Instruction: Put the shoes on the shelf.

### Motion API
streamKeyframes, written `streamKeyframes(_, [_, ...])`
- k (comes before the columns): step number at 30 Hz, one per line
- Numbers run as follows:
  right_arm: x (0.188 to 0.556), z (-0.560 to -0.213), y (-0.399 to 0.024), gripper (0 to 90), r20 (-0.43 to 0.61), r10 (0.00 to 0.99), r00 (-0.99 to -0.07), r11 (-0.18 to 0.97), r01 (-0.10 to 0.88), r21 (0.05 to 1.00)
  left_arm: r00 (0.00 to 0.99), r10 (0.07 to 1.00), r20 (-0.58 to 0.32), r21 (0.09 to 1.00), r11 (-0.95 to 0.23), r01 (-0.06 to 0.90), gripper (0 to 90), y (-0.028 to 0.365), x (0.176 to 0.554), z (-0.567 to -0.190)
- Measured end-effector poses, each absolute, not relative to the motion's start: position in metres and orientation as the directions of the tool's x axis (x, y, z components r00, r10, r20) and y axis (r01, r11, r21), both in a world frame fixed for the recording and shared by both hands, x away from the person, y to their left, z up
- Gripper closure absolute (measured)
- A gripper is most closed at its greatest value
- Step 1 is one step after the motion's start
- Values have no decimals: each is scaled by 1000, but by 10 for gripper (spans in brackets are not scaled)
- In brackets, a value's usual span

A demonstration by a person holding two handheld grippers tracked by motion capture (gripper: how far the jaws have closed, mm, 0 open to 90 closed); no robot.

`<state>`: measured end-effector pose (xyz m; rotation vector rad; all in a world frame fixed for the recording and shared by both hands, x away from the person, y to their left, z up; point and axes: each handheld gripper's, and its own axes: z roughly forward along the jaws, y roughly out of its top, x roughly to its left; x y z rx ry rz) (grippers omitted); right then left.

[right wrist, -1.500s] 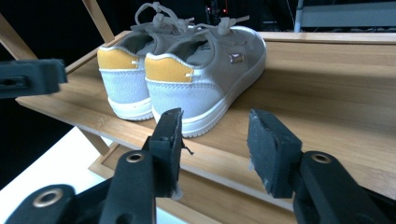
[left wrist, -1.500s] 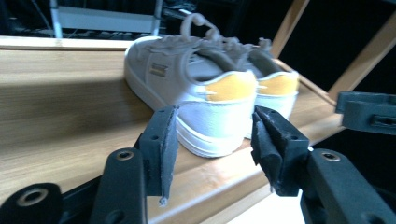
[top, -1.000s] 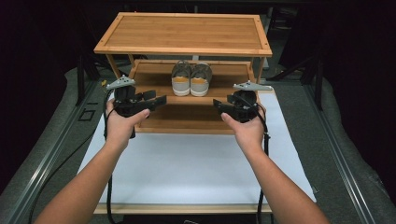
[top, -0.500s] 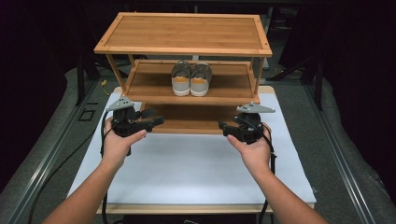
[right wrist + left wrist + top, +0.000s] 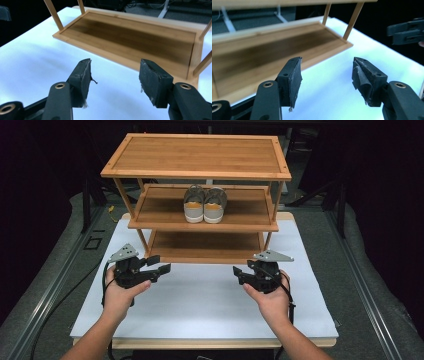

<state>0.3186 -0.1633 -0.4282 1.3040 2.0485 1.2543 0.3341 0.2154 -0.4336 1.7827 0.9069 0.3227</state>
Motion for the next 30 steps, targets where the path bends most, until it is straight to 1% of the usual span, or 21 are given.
streamKeyframes(5, [311,-443,-167,433,141,874,-464,138,516,845,668,717,-197,880,-171,443,407,222,329,-453])
streamKeyframes(10, [301,-457,-169,435,131,882,-452,140,518,844,661,723,-199,874,-174,454,407,229,323,-472])
streamKeyframes(12, [298,-465,-169,435,142,876,-461,136,519,844,648,729,-220,869,-155,470,407,231,321,-479])
streamKeyframes(15, [293,-475,-170,434,147,884,-445,126,528,840,636,741,-216,858,-167,486,407,233,317,-488])
streamKeyframes(17, [291,-482,-170,434,152,887,-437,115,526,843,632,740,-231,854,-157,495,408,233,315,-495])
streamKeyframes(19, [288,-488,-170,433,122,892,-435,138,519,844,634,737,-236,851,-158,501,408,234,314,-501])
streamKeyframes(21, [287,-495,-170,434,118,893,-434,139,515,846,632,735,-244,846,-158,510,408,234,314,-505])
streamKeyframes(22, [285,-498,-169,434,115,900,-420,134,518,845,635,734,-240,847,-161,507,411,234,314,-507])
streamKeyframes(25, [284,-509,-170,434,134,899,-418,115,519,847,637,736,-231,849,-168,501,414,233,313,-512])
streamKeyframes(28, [284,-519,-170,438,127,901,-415,124,526,842,639,734,-230,842,-179,509,414,232,313,-520])
streamKeyframes(30, [285,-524,-172,438,153,894,-421,110,536,837,644,729,-230,837,-190,514,414,231,313,-525])
